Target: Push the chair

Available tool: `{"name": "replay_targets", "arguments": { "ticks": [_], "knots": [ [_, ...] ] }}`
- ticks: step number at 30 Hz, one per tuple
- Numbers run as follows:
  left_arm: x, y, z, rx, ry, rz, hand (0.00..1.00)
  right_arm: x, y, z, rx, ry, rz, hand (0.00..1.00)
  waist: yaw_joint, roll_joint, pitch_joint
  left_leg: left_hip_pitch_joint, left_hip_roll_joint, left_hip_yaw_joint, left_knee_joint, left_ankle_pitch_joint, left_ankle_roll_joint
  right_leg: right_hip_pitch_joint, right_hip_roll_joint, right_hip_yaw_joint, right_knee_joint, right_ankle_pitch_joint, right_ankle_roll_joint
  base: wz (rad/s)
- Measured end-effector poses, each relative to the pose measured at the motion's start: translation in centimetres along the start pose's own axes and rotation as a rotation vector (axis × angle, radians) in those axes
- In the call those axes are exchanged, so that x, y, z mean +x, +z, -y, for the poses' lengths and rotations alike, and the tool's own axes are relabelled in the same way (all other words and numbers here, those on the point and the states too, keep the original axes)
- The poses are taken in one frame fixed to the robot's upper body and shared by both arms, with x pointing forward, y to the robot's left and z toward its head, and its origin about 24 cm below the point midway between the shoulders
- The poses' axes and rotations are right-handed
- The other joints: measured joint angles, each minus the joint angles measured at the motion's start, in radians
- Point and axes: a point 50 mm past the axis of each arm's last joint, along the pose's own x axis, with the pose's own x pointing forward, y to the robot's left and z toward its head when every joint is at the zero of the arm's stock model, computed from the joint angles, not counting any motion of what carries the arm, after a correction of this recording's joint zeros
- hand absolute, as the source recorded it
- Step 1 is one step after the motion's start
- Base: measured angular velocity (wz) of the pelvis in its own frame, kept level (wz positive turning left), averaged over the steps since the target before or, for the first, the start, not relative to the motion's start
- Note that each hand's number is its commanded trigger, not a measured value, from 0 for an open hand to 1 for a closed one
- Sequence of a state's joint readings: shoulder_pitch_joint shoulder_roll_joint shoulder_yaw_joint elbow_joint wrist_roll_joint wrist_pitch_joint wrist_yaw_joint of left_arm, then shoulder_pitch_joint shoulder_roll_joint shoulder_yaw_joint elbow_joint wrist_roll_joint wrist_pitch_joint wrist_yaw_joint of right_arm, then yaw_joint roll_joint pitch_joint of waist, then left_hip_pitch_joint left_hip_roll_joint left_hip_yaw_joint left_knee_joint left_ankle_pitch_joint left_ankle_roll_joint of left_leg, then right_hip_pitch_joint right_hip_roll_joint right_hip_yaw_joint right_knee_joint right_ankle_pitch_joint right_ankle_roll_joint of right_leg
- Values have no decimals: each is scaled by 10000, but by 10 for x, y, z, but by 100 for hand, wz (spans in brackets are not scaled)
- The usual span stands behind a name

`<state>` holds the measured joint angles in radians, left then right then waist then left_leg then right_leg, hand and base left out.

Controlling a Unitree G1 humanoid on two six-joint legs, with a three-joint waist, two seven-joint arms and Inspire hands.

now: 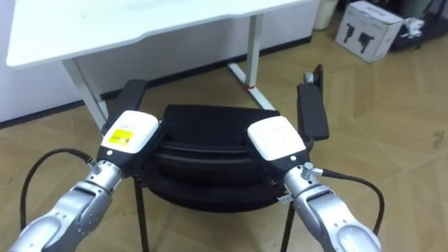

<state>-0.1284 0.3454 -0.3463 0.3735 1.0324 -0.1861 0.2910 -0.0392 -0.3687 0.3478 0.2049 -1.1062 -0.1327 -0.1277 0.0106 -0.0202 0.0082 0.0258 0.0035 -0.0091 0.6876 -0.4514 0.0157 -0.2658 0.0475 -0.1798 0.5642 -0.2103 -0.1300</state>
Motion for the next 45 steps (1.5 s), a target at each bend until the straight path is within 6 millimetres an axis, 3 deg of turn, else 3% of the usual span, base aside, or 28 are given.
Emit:
{"name": "replay_targets", "arguments": {
  "ticks": [1,2,3,4,5,7,11,12,14,16,18,19,20,23,25,26,28,29,30,31,33,34,37,40,41,43,44,45],
  "knots": [
    [0,0,-1,-4,21,3,100,0,0,0,15,24,27,100,195,-82,66,-548,232,136,1566,476,-395,185,119,7,166,-290,-92,0],
    [0,-1,-1,-4,50,-1,100,0,1,0,27,22,58,100,294,-82,66,-887,320,171,2330,855,-570,247,165,9,275,-425,-129,-7],
    [-1,-1,-2,2,74,-19,100,0,1,0,62,-33,60,100,441,-88,76,-1478,529,301,3593,1741,-664,367,237,-3,461,-640,-208,-5],
    [-1,-1,-2,-4,70,-22,100,0,1,0,72,-17,73,100,503,-96,71,-1690,596,311,4042,2131,-653,442,266,-6,499,-735,-282,0],
    [-2,-2,-1,6,61,-48,100,0,1,0,87,-34,99,100,596,-129,81,-2077,754,356,4468,2352,-605,612,297,-12,523,-891,-407,4],
    [-3,-2,0,-46,116,-72,100,0,1,0,81,-48,139,100,718,-174,105,-2587,925,362,4548,2289,-606,882,289,-16,493,-1072,-466,0],
    [-8,-1,2,-75,232,-115,100,0,1,-1,31,-42,229,100,809,-303,125,-3642,869,380,2689,2255,-547,1504,159,-96,-43,-1268,-489,6],
    [-8,-1,0,-54,347,-113,100,0,2,0,36,-179,258,100,794,-403,164,-3920,834,565,1769,2257,-546,1601,83,-160,-158,-1346,-478,23],
    [-8,-1,-3,11,436,-113,100,-1,1,1,20,-288,258,100,788,-569,119,-4231,653,932,143,2344,-543,1645,-25,-149,-207,-1499,-429,14],
    [-8,-1,-5,83,482,-107,100,-1,1,2,0,-405,247,100,798,-596,89,-4275,507,1242,-1675,2699,-479,1835,-26,-147,-445,-1550,-392,0],
    [-11,0,-7,101,602,-111,100,-2,3,4,-51,-522,260,100,820,-626,36,-4085,291,1493,-3354,3984,-200,2093,-76,-106,-739,-1664,-301,0],
    [-11,0,-8,99,636,-104,100,-3,4,4,-90,-579,269,100,802,-557,-4,-3979,215,1488,-3560,4262,-115,2195,-101,-132,-844,-1681,-269,19],
    [-11,0,-9,90,721,-118,100,-4,4,7,-176,-715,292,100,741,-614,14,-3809,27,1495,-3862,4649,78,2346,-184,-169,-981,-1725,-183,18],
    [-13,0,-9,71,753,-182,100,-4,4,9,-284,-765,262,100,719,-720,32,-3361,-382,1502,-4069,4915,346,2762,-577,-64,-983,-2011,151,3],
    [-11,3,-11,-4,862,-189,100,-4,3,12,-385,-827,251,100,706,-847,-48,-3218,-680,1938,-3801,4674,646,2904,-960,89,-876,-2212,490,3],
    [-10,2,-12,16,901,-198,100,-4,3,14,-407,-861,228,100,737,-898,-17,-3176,-729,2089,-3742,4600,728,2902,-1070,170,-756,-2254,578,-14],
    [-9,3,-12,-4,802,-247,100,-3,2,14,-445,-778,218,100,792,-921,2,-2828,-933,2460,-3503,3944,895,2711,-1483,327,529,-2319,992,-11],
    [-9,3,-11,-20,764,-260,100,-3,2,14,-464,-745,238,100,802,-937,12,-2719,-996,2513,-3400,3787,943,2578,-1608,409,1062,-2294,1078,-3],
    [-10,3,-10,-47,657,-268,100,-3,2,14,-455,-687,266,100,797,-939,22,-2501,-1094,2531,-3231,3449,1000,2219,-1913,395,2281,-2047,1462,-7],
    [-10,3,-10,-56,615,-273,100,-3,2,13,-432,-668,256,100,798,-921,35,-2415,-1119,2533,-3113,3295,1039,2060,-2038,403,2824,-1824,1668,-6],
    [-10,3,-8,-100,512,-229,100,-4,2,11,-376,-535,273,100,755,-652,113,-2114,-985,2349,-2709,2648,1092,1545,-2068,394,4295,-402,1775,0],
    [-11,4,-6,-157,488,-204,100,-5,2,9,-317,-482,271,100,743,-527,100,-1937,-917,2170,-2751,2497,1081,1377,-1983,422,4639,-43,1773,0],
    [-9,3,-7,-135,567,-138,100,-4,2,9,-369,-531,221,100,790,-385,100,-1739,-836,2114,-2941,2319,1080,517,-1948,745,5101,-724,1649,-3],
    [-12,1,-3,-169,500,-134,100,-5,4,6,-365,-403,221,100,733,-257,159,-1164,-773,1769,-3276,2141,1023,-608,-1652,1283,4000,-1034,1518,27],
    [-12,0,-2,-144,462,-66,100,-7,5,4,-303,-347,208,100,615,-288,165,-1034,-764,1436,-3268,2035,941,-919,-1562,1365,2895,-996,1544,77],
    [-14,-1,-1,-51,365,8,100,-10,7,0,-169,-256,214,100,292,-314,155,-875,-685,824,-3151,1820,744,-1018,-1313,1664,590,-479,1667,93],
    [-17,-3,-1,5,330,13,100,-11,9,-2,-98,-221,286,100,121,-450,81,-836,-674,504,-3019,1631,591,-990,-1254,1962,-769,317,1748,93],
    [-17,-3,-1,7,316,14,100,-12,9,-3,-69,-218,311,100,10,-509,-17,-886,-607,96,-2672,1376,335,-836,-1036,2035,-956,919,1663,97]
  ]
}}
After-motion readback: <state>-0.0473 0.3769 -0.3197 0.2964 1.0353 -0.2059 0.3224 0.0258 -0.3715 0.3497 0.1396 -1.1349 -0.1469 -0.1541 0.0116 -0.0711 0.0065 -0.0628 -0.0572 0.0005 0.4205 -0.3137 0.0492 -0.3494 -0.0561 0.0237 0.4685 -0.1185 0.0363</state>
